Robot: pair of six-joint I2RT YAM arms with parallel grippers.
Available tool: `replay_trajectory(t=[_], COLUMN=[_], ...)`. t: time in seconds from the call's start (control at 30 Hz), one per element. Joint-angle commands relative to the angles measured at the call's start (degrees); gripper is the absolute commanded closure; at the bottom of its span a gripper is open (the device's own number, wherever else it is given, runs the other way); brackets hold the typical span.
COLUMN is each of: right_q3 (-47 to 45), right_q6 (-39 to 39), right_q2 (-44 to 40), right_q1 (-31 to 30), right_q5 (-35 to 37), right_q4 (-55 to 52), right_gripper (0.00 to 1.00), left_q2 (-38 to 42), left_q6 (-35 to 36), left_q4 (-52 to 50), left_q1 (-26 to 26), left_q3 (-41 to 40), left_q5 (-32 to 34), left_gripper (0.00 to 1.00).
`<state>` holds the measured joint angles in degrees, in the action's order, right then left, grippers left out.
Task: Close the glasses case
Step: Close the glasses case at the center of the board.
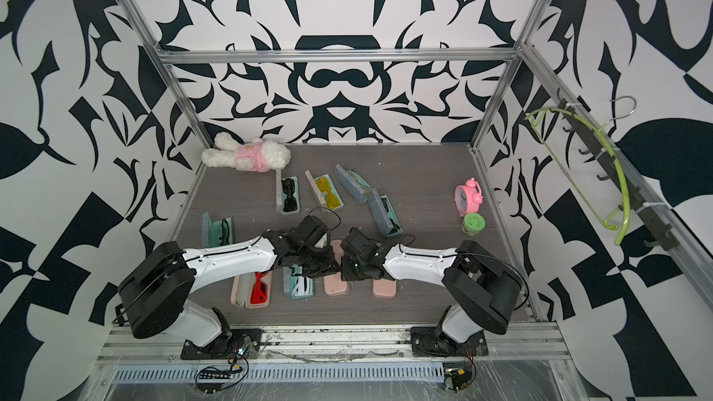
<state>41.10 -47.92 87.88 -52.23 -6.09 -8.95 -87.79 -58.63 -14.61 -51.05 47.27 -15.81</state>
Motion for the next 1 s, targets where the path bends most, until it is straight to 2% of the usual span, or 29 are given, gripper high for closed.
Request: replay_trajectory(t=[0.0, 0.1, 0.33, 0.43, 0.57, 0.67, 0.87, 0.9, 0.97], right_q3=[-0.75, -0.76, -0.68, -0.50, -0.50, -0.61, -0.93, -0.92, -0.94], right_q6=[0.02, -0.02, -0.02, 0.09, 0.11, 0.10, 0.02, 0.02, 0.11], right_q2=[-1.48, -1.46, -1.38, -1.46, -1.29, -1.30, -1.39, -1.37, -1.46], right_q1=[-0.30, -0.41, -0.52, -0.62, -0.75, -0.77, -0.86, -0.90, -1.00], right_q5=[1.34, 1.52, 1.69, 1.69, 1.77, 1.78, 1.87, 1.87, 1.87], right_q4=[-3.62, -3.52, -3.62, -3.71, -3.71, -3.62, -3.37, -3.40, -3.36], right_gripper=[0.97, 0.97, 0.97, 0.97, 0.97, 0.97, 0.97, 0.97, 0.97], left_q2=[1.34, 1.99, 1.09, 2.71, 3.20, 2.69, -0.10, -0.20, -0.36], left_q6=[-0.35, -0.54, -0.07, -0.91, -0.45, -0.18, -0.17, -0.17, -0.06], left_q4=[-3.80, -4.01, -4.66, -4.81, -6.95, -7.57, -6.94, -6.64, -6.49], left_q1=[1.10, 1.64, 2.76, 3.32, 3.36, 3.67, 3.85, 3.85, 3.85], left_q3=[-0.70, -0.34, 0.11, -0.24, 1.07, 1.38, 2.44, 2.76, 3.65], left_q5=[1.53, 1.50, 1.07, 2.34, 3.40, 3.70, 3.79, 3.77, 3.90], left_gripper=[0.74, 0.64, 0.59, 0.37, 0.21, 0.17, 0.16, 0.12, 0.10])
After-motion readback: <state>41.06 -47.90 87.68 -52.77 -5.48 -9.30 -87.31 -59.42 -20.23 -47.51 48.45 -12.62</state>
